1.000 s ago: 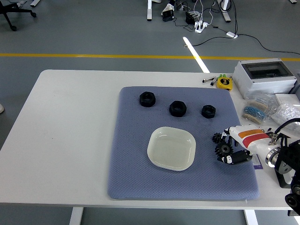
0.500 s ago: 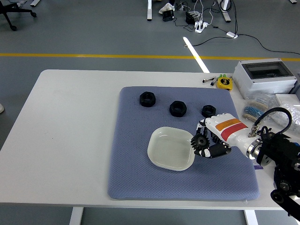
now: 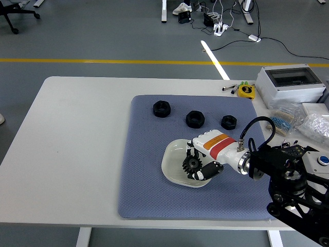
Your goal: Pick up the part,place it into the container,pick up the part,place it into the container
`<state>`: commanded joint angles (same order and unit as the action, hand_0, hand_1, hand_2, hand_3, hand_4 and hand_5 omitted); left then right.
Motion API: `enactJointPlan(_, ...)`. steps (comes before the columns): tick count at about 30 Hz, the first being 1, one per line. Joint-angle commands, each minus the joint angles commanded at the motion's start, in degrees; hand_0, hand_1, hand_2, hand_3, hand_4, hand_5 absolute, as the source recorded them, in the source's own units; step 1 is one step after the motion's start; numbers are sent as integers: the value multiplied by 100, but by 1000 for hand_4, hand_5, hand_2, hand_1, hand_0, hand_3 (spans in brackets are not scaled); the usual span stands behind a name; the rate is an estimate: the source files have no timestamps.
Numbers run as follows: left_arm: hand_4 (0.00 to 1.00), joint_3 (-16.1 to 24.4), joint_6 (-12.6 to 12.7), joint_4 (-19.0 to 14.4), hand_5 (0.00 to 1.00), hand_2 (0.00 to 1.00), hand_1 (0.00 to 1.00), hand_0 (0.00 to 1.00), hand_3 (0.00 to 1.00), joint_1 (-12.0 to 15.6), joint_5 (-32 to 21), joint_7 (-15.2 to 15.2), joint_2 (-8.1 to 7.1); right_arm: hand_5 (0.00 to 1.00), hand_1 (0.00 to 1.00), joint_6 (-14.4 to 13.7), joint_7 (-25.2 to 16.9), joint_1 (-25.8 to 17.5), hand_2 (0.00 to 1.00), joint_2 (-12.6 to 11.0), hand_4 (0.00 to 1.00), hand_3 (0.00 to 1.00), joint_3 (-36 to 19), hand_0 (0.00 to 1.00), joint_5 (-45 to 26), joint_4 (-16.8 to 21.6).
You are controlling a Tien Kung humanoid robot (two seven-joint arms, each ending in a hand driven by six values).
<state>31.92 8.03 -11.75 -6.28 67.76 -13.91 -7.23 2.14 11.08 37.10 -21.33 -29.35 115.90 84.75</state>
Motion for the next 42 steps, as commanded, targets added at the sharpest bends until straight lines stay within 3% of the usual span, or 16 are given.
enactJointPlan(6,645,27,-22,-7,613,556,529,659,564,5,59,-14,1,328,430,-97,-143,201,521,218,885,531,191,247,185,-317)
enactJointPlan(7,645,32,-24,-8,614,556,534,661,564,4,65,-15,-1,322,571,-197,-220,228,765,247,998,947,206,406,280,-383)
enactJointPlan(12,645,46,-27,-10,614,556,534,661,564,11,87,-18,-5,322,571,-448,-414,277,765,283,998,947,191,406,430,-479)
enactJointPlan(13,644,50,-28,-10,610,556,534,661,564,12,91,-18,-6,310,684,-467,-438,283,894,283,998,998,189,631,448,-482)
enactJointPlan(17,644,45,-32,-10,610,556,534,661,564,5,93,-20,-4,310,684,-502,-612,311,894,270,998,998,177,631,540,-486)
enactJointPlan(18,643,44,-30,-9,610,556,532,659,564,2,87,-20,-3,274,739,-449,-655,318,926,257,998,998,174,753,566,-477)
enactJointPlan(21,643,25,-24,-8,610,556,532,659,564,-2,60,-15,-1,274,739,-446,-673,305,926,226,998,998,158,753,553,-462)
enactJointPlan(30,643,-32,0,-5,609,555,533,660,564,-23,-24,4,0,298,718,-1158,-591,163,882,-145,998,998,-503,719,29,-388)
enactJointPlan(31,642,-29,4,-4,609,555,534,660,565,-22,-26,4,-1,280,650,-1189,-604,154,765,-206,998,940,-589,598,-14,-379)
enactJointPlan(32,642,-26,6,-3,609,555,534,660,565,-20,-26,4,-2,280,650,-1201,-616,147,765,-260,998,940,-654,598,-47,-372)
enactJointPlan(36,642,-24,3,2,609,555,534,660,565,-18,-13,-1,-10,280,650,-990,-631,149,765,-615,998,940,-724,598,-70,-338)
enactJointPlan(37,643,-8,5,5,610,552,531,660,564,-13,5,-6,-12,238,634,-834,-630,148,738,-734,986,850,-666,553,1,-328)
enactJointPlan(38,643,-1,6,7,610,552,531,660,564,-10,10,-9,-12,238,634,-726,-633,142,738,-808,986,850,-623,553,22,-326)
enactJointPlan(42,643,-13,1,4,610,552,531,660,564,3,-6,-14,-8,238,634,-471,-681,65,738,-993,986,850,-460,553,-20,-418)
